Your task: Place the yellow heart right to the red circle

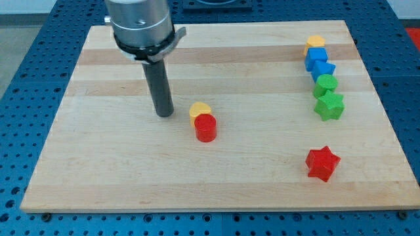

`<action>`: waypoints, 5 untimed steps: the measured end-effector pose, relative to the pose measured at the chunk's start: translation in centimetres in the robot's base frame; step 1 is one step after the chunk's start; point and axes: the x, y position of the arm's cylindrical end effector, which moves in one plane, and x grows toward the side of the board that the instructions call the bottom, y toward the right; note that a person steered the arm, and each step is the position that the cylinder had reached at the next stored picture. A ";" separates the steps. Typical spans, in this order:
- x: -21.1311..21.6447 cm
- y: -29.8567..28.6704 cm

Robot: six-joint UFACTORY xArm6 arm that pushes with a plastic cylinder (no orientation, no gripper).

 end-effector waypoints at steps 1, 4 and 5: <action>0.0 5.0; 0.9 12.1; 1.1 12.6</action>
